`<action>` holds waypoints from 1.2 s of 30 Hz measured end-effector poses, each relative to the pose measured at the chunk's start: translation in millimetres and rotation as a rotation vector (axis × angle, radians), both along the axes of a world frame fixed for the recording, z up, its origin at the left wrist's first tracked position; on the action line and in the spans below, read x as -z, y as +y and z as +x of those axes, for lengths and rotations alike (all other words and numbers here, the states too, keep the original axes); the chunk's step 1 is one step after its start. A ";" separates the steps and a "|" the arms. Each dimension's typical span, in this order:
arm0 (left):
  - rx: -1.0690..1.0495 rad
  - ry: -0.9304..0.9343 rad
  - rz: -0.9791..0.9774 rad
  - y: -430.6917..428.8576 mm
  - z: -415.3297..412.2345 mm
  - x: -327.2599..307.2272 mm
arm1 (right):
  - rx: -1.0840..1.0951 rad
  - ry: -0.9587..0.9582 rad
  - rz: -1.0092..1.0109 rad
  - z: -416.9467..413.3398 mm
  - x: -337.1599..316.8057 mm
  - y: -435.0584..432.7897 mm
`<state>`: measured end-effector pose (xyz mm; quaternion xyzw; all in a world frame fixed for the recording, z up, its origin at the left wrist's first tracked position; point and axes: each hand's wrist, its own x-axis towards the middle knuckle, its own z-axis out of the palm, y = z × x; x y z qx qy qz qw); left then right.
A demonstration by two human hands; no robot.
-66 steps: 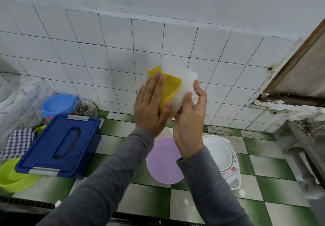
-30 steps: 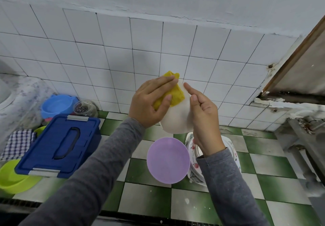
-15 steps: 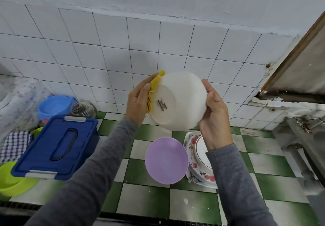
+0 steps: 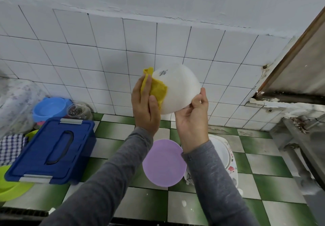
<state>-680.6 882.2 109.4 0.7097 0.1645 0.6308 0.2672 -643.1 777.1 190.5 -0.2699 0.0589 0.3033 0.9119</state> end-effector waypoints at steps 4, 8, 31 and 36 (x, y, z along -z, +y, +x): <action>-0.045 0.124 0.224 5.0 -0.6 -3.1 | 0.026 -0.122 -0.066 -8.1 -3.8 7.5; -0.029 0.242 0.479 13.2 0.2 -14.9 | 0.046 -0.350 -0.226 -10.8 -1.5 10.4; 0.692 0.202 -0.578 11.7 -3.1 -18.0 | -0.105 -0.064 -0.161 79.0 28.0 -51.8; 0.691 0.140 -0.609 4.8 0.7 -18.6 | -0.091 -0.087 -0.114 84.8 43.9 -46.4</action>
